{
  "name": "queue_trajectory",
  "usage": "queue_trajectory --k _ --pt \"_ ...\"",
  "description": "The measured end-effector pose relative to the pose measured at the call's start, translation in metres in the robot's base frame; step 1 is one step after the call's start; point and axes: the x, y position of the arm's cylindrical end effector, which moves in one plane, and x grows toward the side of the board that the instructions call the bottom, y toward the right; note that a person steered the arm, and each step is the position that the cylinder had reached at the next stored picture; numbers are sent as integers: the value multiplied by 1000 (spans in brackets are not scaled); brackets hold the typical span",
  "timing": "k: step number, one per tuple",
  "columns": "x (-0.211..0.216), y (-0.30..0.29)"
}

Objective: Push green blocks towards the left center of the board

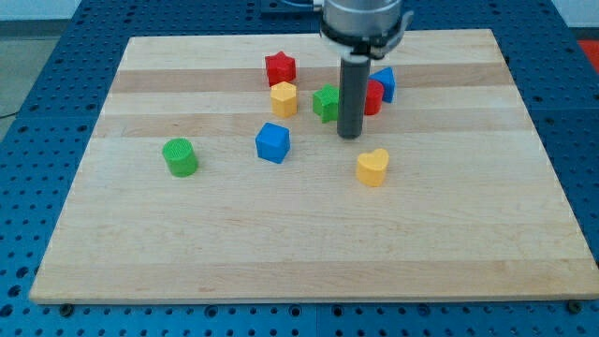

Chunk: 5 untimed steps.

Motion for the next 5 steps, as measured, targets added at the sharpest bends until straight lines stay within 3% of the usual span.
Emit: queue_trajectory --k 2,3,4,5 --pt "-51 -28" --pt "-103 -27" --pt "-112 -27" --pt "-104 -75"
